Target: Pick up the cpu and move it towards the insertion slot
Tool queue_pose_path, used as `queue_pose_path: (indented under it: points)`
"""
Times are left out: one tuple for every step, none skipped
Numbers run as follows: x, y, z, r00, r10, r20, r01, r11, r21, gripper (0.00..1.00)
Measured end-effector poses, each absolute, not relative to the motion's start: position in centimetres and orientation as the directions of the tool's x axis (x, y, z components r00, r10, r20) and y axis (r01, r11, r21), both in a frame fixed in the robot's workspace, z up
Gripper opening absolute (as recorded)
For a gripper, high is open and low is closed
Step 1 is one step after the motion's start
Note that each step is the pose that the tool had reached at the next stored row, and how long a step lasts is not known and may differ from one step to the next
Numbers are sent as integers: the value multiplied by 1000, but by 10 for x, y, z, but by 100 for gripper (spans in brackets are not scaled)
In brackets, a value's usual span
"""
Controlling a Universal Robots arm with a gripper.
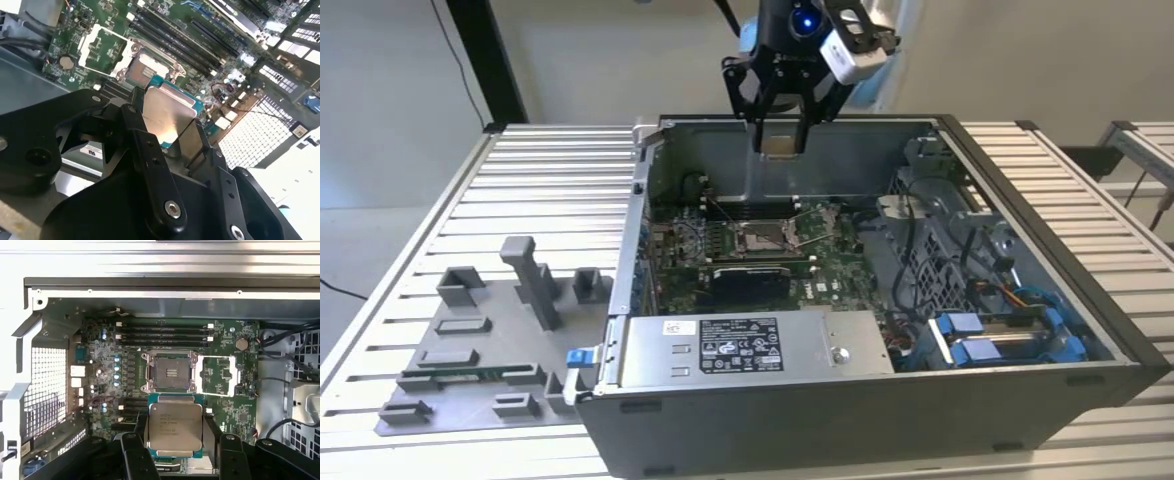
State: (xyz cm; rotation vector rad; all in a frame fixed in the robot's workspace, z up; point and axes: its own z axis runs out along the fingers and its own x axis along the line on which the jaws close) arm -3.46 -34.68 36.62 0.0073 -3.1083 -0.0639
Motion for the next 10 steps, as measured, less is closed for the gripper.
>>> queue_pose_path:
  points:
    - [-34, -344, 366, -999, -6, 32, -4, 999, 41, 0]
    - [-34, -341, 366, -999, -6, 32, -5, 999, 41, 0]
    - [-34, -338, 366, -999, -6, 32, -5, 999, 41, 0]
    - [-34, -335, 366, -999, -6, 33, -5, 999, 41, 0]
    - [-34, -332, 366, -999, -6, 32, -5, 999, 41, 0]
    - [-34, -332, 366, -999, -6, 33, -5, 999, 41, 0]
    - [-34, -332, 366, -999, -6, 33, -5, 999, 41, 0]
    - [-34, -332, 366, -999, -6, 33, -5, 999, 41, 0]
    - [-34, -332, 366, -999, -6, 33, -5, 999, 41, 0]
    - [-34, -332, 366, -999, -6, 33, -5, 999, 41, 0]
